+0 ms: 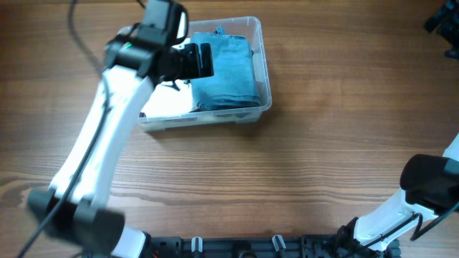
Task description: Pack container
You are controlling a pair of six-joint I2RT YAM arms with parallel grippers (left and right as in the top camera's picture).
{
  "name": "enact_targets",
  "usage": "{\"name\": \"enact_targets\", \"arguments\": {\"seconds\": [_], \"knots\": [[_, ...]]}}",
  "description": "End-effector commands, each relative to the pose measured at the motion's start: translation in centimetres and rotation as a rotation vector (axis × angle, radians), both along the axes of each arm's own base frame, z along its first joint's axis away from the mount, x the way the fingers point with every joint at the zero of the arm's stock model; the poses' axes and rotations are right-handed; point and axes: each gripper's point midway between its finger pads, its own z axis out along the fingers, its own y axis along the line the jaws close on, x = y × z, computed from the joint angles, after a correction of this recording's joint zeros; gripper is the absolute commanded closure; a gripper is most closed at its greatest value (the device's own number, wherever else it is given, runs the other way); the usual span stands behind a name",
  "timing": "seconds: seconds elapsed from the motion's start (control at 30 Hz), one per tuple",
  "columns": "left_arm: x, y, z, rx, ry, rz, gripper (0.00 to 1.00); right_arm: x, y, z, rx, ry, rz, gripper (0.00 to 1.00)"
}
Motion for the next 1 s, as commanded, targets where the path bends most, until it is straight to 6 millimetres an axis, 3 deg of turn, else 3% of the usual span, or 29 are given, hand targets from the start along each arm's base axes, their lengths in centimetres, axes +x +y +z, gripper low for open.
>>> {"name": "enact_targets", "arguments": {"seconds": [0.0, 0.13, 0.3, 0.43, 0.6, 0.7, 0.83, 0.97], "knots": [[-3.8, -0.2, 4.4, -0.085, -0.044, -0.042, 0.00, 0.1, -0.2, -0.3, -0.002, 0.007, -0.011, 0.00], [-5.4, 0.3, 6.7, -0.100, -0.099, -0.043, 0.00, 0.1, -0.2, -0.3, -0.002, 0.007, -0.010, 0.00], [-8.7, 2.7, 5.9, -0.027, -0.006, 0.002, 0.00, 0.1, -0.2, -0.3, -0.002, 0.007, -0.010, 0.00], [-7.6, 4.0, 7.4, 0.001, -0.100, 0.038, 0.00, 0.1, -0.2, -0.3, -0.002, 0.007, -0.010, 0.00], [-4.5, 3.4, 11.2, 0.011, -0.392, -0.045, 0.00, 0.1, -0.2, -0.3, -0.002, 0.007, -0.010, 0.00], [-4.1, 3.6, 11.9, -0.001, -0.504, -0.044, 0.00, 0.1, -0.2, -0.3, -0.002, 0.007, -0.010, 0.00], [-4.9, 5.8, 11.6, -0.033, -0.645, 0.010, 0.00, 0.1, -0.2, -0.3, -0.002, 0.007, -0.010, 0.00], [-7.4, 7.3, 10.0, -0.075, -0.738, 0.022, 0.00, 0.1, -0.2, -0.3, -0.002, 0.006, -0.010, 0.00]]}}
